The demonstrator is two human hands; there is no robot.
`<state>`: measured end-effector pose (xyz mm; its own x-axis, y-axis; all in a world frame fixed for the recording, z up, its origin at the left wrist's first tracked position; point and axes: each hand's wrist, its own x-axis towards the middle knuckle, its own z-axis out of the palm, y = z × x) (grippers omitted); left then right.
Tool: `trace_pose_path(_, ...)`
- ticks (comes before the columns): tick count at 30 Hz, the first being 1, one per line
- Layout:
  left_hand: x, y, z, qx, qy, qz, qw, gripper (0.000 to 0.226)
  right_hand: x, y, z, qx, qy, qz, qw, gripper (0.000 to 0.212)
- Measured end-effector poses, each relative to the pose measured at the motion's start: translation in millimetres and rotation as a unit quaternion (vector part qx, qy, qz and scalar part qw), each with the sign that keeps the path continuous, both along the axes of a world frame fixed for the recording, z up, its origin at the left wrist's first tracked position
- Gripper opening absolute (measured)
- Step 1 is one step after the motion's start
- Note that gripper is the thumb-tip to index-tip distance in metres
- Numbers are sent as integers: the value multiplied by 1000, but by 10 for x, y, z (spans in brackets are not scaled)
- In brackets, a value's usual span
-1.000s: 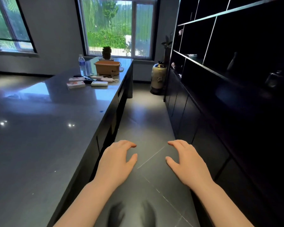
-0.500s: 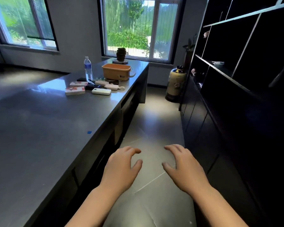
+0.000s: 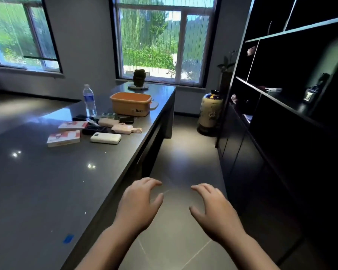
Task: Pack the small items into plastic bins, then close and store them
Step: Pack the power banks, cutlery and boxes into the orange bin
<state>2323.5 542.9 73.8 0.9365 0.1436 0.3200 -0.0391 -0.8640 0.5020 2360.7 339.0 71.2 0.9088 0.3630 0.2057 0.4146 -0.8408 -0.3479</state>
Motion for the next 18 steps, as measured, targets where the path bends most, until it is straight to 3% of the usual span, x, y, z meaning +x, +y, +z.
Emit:
trace_pose_path(8,1230,119,-178,10,26,-29,999,32,1191,250,-172,11,17,3,1000,49)
trace_pose_path(18,3003,169,-214,1,14,45,999,33,3205,276,-194,-11,-2,68,998,51)
